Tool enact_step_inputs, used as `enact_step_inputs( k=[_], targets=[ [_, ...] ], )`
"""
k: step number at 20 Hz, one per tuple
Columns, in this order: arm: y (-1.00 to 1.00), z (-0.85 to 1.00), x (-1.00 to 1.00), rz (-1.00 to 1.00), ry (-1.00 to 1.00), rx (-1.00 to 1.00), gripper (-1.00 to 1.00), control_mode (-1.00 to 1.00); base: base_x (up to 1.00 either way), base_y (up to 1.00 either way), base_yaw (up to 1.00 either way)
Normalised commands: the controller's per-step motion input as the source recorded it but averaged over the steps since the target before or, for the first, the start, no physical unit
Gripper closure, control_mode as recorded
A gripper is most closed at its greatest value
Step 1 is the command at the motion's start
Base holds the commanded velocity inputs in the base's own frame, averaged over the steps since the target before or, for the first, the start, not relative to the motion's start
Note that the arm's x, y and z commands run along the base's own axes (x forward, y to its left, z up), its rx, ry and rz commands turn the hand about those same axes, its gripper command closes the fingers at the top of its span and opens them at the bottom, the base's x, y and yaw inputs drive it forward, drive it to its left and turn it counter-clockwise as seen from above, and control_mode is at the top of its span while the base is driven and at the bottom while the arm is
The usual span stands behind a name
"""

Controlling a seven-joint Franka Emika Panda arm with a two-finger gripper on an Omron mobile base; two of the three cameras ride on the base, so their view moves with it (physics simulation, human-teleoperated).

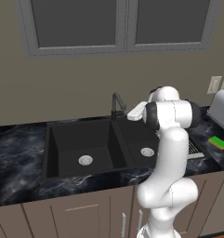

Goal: Soak the sponge with water for a few seconds and then drop it inside the sink.

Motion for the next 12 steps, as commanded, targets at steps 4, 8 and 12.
enact_step_inputs(
  k=[4,8,12],
  targets=[
    [0.0,-0.22,0.32,0.0,0.0,0.0,-1.0,-1.0,0.0,0.0,0.0],
    [0.0,-0.21,0.36,0.0,0.0,0.0,-1.0,-1.0,0.0,0.0,0.0],
    [0.0,-0.18,0.34,0.0,0.0,0.0,-1.0,-1.0,0.0,0.0,0.0]
  ],
)
